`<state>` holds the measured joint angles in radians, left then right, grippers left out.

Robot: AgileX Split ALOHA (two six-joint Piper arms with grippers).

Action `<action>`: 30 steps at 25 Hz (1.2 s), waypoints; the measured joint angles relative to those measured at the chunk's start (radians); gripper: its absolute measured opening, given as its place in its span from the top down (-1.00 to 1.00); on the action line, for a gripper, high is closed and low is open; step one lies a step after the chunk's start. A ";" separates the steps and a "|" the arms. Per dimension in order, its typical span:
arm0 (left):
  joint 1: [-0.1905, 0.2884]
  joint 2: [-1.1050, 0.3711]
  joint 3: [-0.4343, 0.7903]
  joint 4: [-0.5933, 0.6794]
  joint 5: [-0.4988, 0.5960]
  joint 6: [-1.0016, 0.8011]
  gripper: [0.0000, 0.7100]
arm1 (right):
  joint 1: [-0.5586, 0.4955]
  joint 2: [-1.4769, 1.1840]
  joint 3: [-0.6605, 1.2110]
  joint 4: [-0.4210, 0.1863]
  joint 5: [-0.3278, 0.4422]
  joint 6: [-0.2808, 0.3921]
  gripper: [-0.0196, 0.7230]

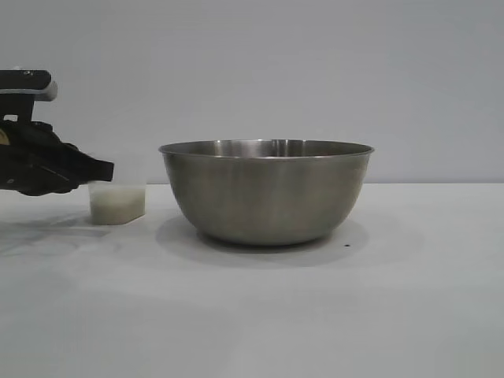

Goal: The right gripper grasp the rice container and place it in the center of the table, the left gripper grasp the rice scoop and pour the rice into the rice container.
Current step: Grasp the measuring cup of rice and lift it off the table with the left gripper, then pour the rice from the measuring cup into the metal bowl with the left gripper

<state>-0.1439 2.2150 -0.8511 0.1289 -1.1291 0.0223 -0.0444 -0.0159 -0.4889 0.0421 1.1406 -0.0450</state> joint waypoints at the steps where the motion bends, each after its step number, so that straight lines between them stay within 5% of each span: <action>1: 0.000 -0.018 0.000 0.000 0.000 0.011 1.00 | 0.000 0.000 0.000 0.000 0.000 0.000 -0.44; 8: 0.000 -0.138 0.000 0.036 0.000 0.093 1.00 | 0.000 0.000 0.000 0.000 0.000 0.000 -0.44; 19: -0.002 -0.272 -0.009 0.295 -0.002 0.168 1.00 | 0.000 0.000 0.000 0.000 0.000 0.000 -0.44; 30: -0.123 -0.273 -0.093 0.414 -0.002 0.492 1.00 | 0.000 0.000 0.000 0.000 0.000 0.000 -0.44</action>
<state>-0.2671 1.9417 -0.9440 0.5427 -1.1308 0.5147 -0.0444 -0.0159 -0.4889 0.0421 1.1406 -0.0450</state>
